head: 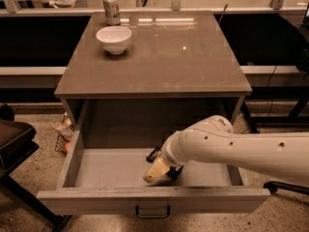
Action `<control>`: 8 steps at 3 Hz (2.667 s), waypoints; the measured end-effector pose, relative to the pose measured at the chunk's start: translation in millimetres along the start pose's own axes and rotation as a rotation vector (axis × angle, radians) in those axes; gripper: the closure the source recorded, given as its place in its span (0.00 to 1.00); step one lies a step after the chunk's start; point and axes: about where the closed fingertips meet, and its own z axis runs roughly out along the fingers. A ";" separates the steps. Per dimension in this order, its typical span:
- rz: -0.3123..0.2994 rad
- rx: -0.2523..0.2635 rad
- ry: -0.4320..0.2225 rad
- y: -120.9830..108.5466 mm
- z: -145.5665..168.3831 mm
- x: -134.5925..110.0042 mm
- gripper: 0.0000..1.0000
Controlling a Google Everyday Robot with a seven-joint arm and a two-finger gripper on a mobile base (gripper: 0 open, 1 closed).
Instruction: Pick rxbar chocolate from top drawer and place on counter
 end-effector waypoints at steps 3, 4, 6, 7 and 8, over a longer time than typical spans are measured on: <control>-0.021 -0.022 0.167 -12.5 16.6 42.3 0.49; -0.021 -0.022 0.167 -13.3 9.2 37.9 0.72; -0.024 -0.023 0.163 -13.7 -1.5 31.2 1.00; -0.052 -0.026 0.127 -9.9 -20.4 14.8 1.00; -0.074 -0.027 0.056 -15.3 -87.5 -23.5 1.00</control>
Offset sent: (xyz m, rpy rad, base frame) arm -0.0032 -0.0450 -0.0496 -0.1900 0.1316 0.0158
